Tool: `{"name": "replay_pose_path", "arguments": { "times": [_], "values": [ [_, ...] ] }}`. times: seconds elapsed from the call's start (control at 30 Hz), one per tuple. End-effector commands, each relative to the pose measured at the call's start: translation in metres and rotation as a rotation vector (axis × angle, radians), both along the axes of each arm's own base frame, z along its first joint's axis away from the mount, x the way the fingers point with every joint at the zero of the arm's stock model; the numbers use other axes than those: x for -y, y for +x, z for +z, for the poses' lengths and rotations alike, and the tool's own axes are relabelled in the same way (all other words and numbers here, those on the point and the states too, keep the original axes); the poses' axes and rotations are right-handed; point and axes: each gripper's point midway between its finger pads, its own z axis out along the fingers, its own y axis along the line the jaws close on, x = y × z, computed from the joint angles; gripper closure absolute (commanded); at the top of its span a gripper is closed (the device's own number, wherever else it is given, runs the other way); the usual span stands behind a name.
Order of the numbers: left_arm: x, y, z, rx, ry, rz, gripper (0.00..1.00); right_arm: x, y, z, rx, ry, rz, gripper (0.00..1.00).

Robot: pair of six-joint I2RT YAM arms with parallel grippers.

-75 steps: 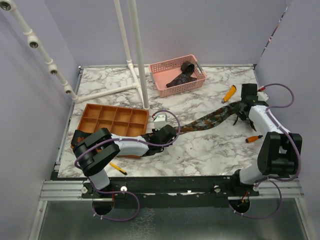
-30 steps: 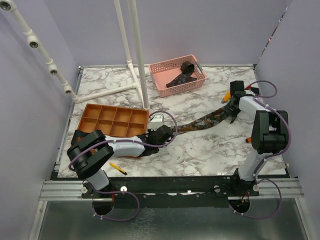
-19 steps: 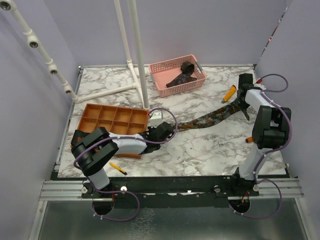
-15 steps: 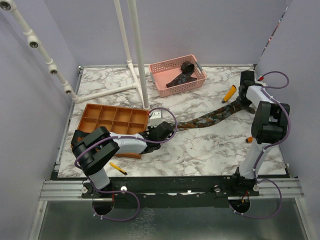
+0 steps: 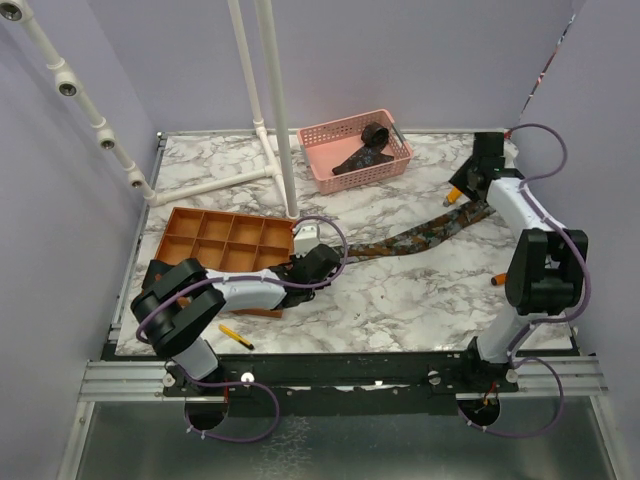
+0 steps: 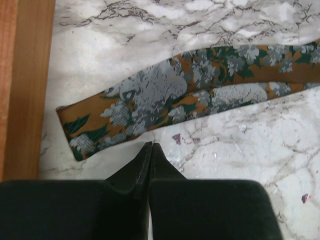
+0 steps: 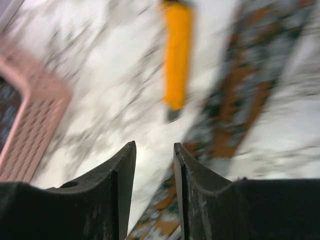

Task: Roll the ties
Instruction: Flatten out the tie at the center of the board.

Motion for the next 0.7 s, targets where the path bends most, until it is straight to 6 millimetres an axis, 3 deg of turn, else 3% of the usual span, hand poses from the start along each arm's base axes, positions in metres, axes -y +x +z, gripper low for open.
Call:
{"name": "replay_pose_path", "arguments": {
  "times": [0.0,0.1,0.3,0.4,0.67],
  "values": [
    [-0.005,-0.019,0.013,-0.035,-0.026,-0.057,1.00,-0.072,0.000,-0.035,-0.054,0.176,0.197,0.59],
    [0.000,-0.024,0.029,-0.020,-0.078,-0.083,1.00,-0.072,-0.019,-0.081,-0.172,0.223,0.135,0.61],
    [-0.002,-0.032,0.047,0.006,-0.135,-0.096,1.00,-0.035,-0.070,-0.143,-0.295,0.420,-0.090,0.64],
    [-0.006,-0.034,0.050,0.015,-0.150,-0.086,1.00,-0.014,-0.094,-0.152,-0.310,0.451,-0.186,0.64],
    [-0.007,-0.034,0.056,0.036,-0.146,-0.099,1.00,0.027,-0.165,-0.139,-0.251,0.378,-0.472,0.65]
  ]
}}
